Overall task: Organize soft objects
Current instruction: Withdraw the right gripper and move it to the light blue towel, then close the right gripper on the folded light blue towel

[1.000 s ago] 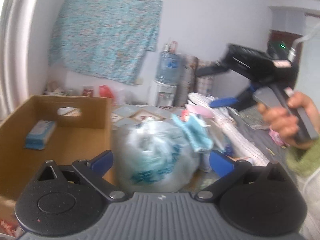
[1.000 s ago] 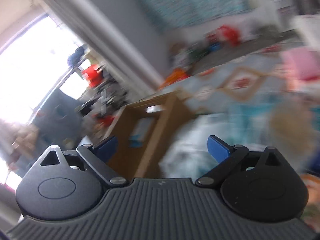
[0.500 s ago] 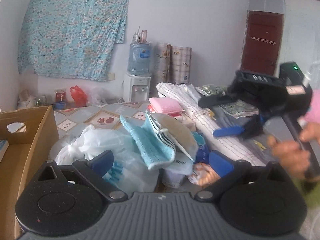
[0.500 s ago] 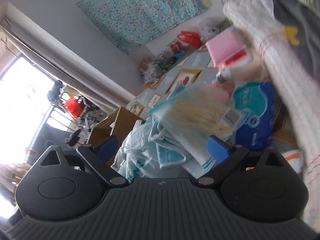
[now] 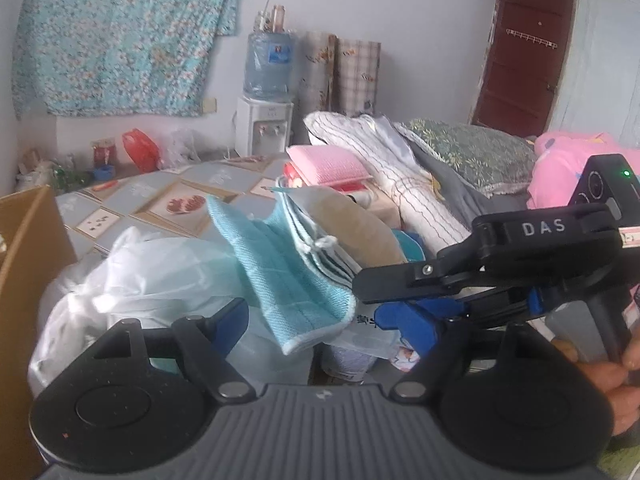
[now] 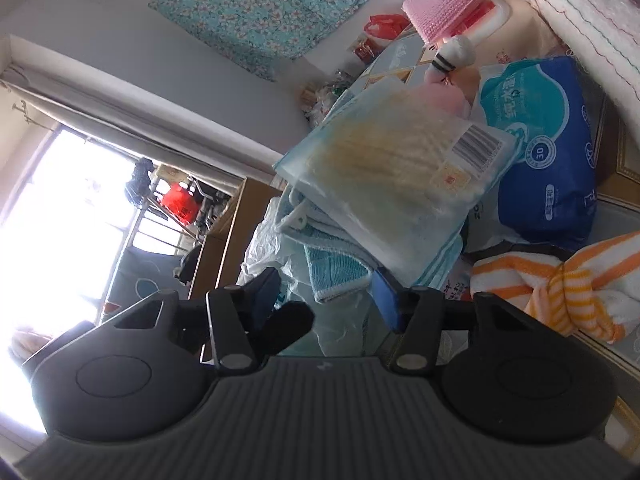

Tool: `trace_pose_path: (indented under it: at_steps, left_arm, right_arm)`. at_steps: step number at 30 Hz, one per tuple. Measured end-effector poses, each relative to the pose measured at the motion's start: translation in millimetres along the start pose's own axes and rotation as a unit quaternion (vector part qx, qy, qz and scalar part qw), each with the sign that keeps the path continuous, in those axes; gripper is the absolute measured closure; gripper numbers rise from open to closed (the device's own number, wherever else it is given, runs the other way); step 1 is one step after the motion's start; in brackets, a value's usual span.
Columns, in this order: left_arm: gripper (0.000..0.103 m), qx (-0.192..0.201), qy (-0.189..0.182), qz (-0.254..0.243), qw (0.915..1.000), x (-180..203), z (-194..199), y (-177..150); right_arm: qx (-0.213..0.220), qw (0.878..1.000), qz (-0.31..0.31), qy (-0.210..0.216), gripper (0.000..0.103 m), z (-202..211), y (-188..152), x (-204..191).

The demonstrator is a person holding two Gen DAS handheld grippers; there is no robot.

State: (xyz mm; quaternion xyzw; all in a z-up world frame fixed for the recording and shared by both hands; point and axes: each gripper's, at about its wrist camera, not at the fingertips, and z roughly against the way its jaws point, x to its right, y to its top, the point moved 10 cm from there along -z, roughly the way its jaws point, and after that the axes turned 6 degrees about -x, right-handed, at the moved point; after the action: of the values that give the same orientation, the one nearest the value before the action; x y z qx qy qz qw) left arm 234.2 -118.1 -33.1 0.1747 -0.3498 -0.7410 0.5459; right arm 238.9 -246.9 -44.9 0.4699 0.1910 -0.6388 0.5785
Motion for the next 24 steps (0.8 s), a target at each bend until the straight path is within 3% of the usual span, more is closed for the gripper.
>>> trace_pose_path:
  at_steps: [3, 11, 13, 17, 22, 24]
  left_arm:
    - [0.014, -0.005, -0.006, 0.004, 1.0000, 0, -7, 5]
    - [0.015, -0.020, 0.004, 0.045, 0.9988, -7, -28, 16]
    - [0.028, -0.025, 0.011, 0.058, 0.9980, -10, -34, 16]
    - [0.040, -0.026, 0.030, 0.068, 0.9969, -13, -38, 16]
    - [0.081, -0.014, 0.057, 0.070, 0.9958, -15, -34, 20]
    - [0.089, -0.012, 0.062, 0.075, 0.9952, -18, -30, 21]
  right_arm:
    - [0.014, 1.000, -0.017, 0.017, 0.052, 3, 4, 4]
    - [0.032, 0.997, -0.046, 0.058, 0.050, 10, 9, 16]
    - [0.034, 0.996, -0.049, 0.065, 0.050, 12, 10, 18]
    - [0.037, 0.995, -0.052, 0.071, 0.050, 18, 13, 26]
    - [0.036, 0.994, -0.056, 0.084, 0.050, 22, 12, 31]
    - [0.034, 0.994, -0.053, 0.086, 0.050, 22, 11, 30]
